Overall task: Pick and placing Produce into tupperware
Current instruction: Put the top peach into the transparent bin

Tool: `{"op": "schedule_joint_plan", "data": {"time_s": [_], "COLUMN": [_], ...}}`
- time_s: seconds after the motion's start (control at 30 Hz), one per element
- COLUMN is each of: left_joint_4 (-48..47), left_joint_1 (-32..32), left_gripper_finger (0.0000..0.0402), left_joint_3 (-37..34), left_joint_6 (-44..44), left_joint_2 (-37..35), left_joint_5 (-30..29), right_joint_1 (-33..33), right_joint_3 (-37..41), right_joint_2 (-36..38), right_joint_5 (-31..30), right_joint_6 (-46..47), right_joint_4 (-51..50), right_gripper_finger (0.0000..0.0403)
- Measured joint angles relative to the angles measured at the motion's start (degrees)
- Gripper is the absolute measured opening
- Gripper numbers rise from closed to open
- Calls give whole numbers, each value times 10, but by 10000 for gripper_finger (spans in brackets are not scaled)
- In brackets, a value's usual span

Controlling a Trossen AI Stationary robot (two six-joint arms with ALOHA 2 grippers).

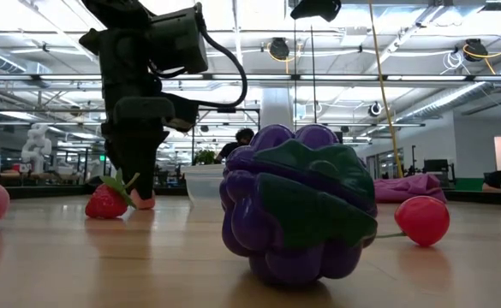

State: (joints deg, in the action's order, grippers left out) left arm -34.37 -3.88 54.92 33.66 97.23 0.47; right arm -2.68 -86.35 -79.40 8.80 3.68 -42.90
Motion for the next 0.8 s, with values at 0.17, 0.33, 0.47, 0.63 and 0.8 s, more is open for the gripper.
{"op": "schedule_joint_plan", "data": {"time_s": [0.17,0.33,0.47,0.63,0.8], "left_joint_4": [2,2,3,4,0], "left_joint_1": [0,0,0,0,0], "left_gripper_finger": [164,115,97,94,93], "left_joint_3": [0,0,0,0,1], "left_joint_6": [-1,-1,-3,-4,-1], "left_joint_2": [0,-1,-1,-1,-7], "left_joint_5": [0,-1,-2,-4,-4], "right_joint_1": [0,0,0,0,0], "right_joint_3": [0,0,0,0,0], "right_joint_2": [0,0,0,0,0], "right_joint_5": [0,0,0,0,0], "right_joint_6": [-1,-3,-3,-3,-14], "right_joint_4": [21,34,41,48,48], "right_gripper_finger": [305,305,305,304,304]}}
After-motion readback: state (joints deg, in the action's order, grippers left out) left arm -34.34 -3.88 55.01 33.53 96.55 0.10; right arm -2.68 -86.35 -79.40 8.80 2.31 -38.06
